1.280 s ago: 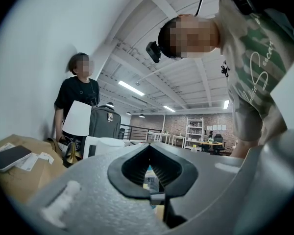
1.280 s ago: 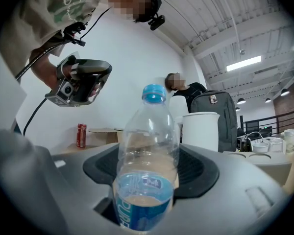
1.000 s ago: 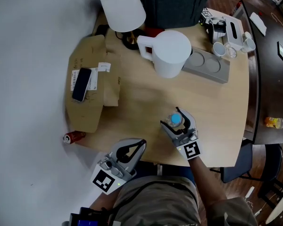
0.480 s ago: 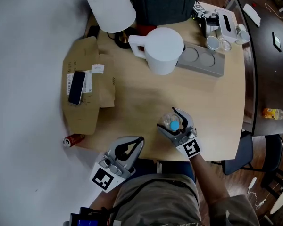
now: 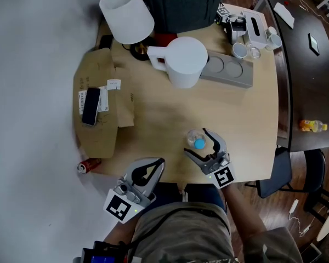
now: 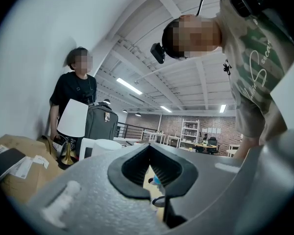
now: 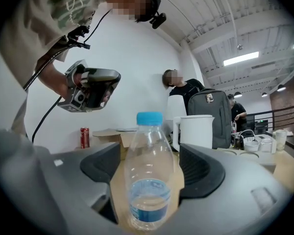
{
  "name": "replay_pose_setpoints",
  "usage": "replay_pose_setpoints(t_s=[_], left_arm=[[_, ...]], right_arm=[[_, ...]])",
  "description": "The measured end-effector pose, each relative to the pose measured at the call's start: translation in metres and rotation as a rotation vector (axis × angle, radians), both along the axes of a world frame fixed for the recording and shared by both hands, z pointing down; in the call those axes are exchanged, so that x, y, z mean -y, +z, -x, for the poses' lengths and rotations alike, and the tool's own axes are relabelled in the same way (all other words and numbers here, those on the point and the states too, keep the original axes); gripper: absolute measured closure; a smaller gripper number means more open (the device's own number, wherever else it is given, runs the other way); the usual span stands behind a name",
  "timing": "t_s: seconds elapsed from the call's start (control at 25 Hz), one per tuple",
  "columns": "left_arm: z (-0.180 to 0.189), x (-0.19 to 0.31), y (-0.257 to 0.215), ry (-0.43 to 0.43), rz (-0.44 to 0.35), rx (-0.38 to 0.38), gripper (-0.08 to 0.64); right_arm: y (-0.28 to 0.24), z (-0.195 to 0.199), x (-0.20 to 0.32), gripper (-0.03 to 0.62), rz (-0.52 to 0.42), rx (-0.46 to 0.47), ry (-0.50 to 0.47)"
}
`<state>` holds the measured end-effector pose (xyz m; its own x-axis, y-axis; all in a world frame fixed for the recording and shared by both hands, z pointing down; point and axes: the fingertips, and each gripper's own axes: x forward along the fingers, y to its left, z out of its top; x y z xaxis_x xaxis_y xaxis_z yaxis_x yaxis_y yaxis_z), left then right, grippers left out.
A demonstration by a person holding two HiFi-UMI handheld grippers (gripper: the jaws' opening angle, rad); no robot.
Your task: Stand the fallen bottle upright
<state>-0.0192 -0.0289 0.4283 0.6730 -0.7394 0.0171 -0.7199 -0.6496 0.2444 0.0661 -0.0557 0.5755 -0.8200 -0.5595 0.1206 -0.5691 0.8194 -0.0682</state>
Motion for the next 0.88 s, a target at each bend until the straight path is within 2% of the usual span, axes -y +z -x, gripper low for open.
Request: replay_pose_setpoints(t_s=[0.24,0.52,0.6,0.88], left_arm=[[0.007,0.001,-0.021,0.011,-0.045,-0.017,0.557],[0.02,0.002,-0.04,0.022,-0.095,-0.022,0.557],[0.021,0.003,-0.043,0.02,-0.107,-0.027,0.557],[0.02,0.006,-0.049,0.009,-0.132,-0.063,0.557]], right_arm=[[-0.043,-0.019,0.006,0.23,-0.046,0.003,0.075],[-0.094,-0.022,-0.002,0.236,-0.085,0.012,0.099],[-0.104,-0.023,-0.004,0.252,-0.1,0.004,0.106],[-0.131,-0.029,-0.003,0.396,-0.136,-0.013,0.08]])
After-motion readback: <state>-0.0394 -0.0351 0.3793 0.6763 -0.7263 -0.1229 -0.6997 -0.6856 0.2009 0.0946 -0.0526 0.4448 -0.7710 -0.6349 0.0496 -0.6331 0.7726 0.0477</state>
